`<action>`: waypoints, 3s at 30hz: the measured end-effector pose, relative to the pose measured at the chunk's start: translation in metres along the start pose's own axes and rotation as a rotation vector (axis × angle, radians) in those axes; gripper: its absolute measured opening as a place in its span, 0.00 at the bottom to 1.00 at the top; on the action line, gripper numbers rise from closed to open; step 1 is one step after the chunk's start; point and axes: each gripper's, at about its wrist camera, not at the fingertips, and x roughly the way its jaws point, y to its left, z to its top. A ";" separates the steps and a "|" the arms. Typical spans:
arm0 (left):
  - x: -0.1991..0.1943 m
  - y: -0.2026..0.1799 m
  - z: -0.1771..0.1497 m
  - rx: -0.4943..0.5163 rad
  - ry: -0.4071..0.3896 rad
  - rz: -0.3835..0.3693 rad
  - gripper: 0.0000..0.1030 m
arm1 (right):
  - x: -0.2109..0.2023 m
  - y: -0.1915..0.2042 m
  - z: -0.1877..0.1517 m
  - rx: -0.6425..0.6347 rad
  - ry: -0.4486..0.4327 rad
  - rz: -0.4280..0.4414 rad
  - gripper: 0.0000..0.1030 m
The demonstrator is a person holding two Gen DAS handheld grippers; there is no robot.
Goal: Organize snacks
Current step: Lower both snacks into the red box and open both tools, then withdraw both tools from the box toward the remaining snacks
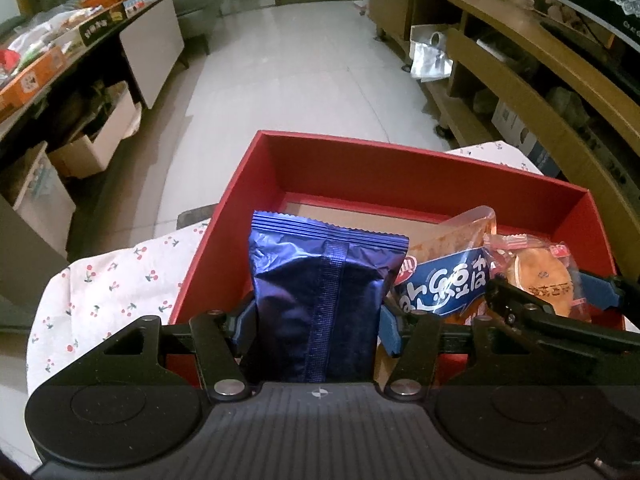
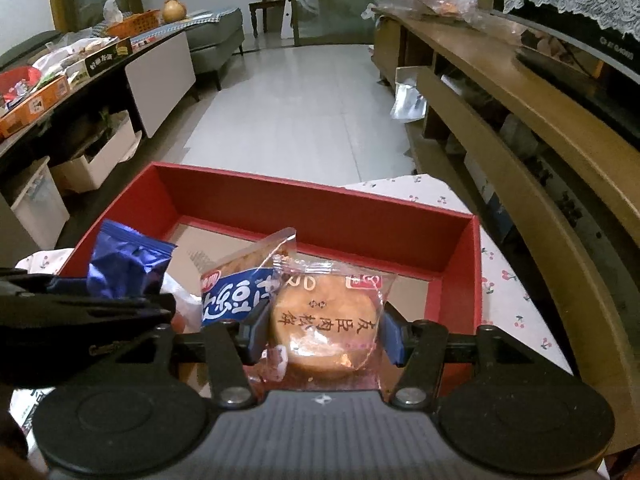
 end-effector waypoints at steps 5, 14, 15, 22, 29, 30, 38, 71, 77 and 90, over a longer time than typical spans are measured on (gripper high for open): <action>-0.005 0.002 0.002 -0.012 -0.014 0.006 0.68 | -0.005 0.000 0.002 0.007 -0.019 -0.009 0.68; -0.018 0.009 0.006 -0.040 -0.038 -0.005 0.71 | -0.019 0.000 0.007 0.014 -0.067 -0.008 0.74; -0.020 0.009 0.006 -0.043 -0.042 -0.007 0.71 | -0.021 0.000 0.007 0.013 -0.074 -0.011 0.74; -0.036 0.013 0.006 -0.054 -0.069 -0.019 0.72 | -0.037 -0.001 0.009 0.033 -0.106 -0.001 0.75; -0.051 0.018 0.004 -0.078 -0.090 -0.039 0.73 | -0.055 0.000 0.007 0.046 -0.137 0.013 0.75; -0.052 0.019 0.004 -0.079 -0.092 -0.043 0.73 | -0.057 0.000 0.007 0.047 -0.141 0.012 0.75; -0.067 0.021 -0.003 -0.086 -0.104 -0.069 0.74 | -0.075 -0.001 0.002 0.068 -0.155 0.023 0.75; -0.044 0.104 -0.082 -0.104 0.133 -0.045 0.83 | -0.090 0.055 -0.065 -0.077 0.067 0.164 0.78; -0.024 0.113 -0.089 -0.122 0.204 -0.028 0.83 | -0.085 0.056 -0.066 -0.083 0.097 0.169 0.78; -0.023 0.103 -0.096 -0.127 0.244 -0.054 0.53 | -0.076 0.036 -0.061 -0.007 0.133 0.168 0.81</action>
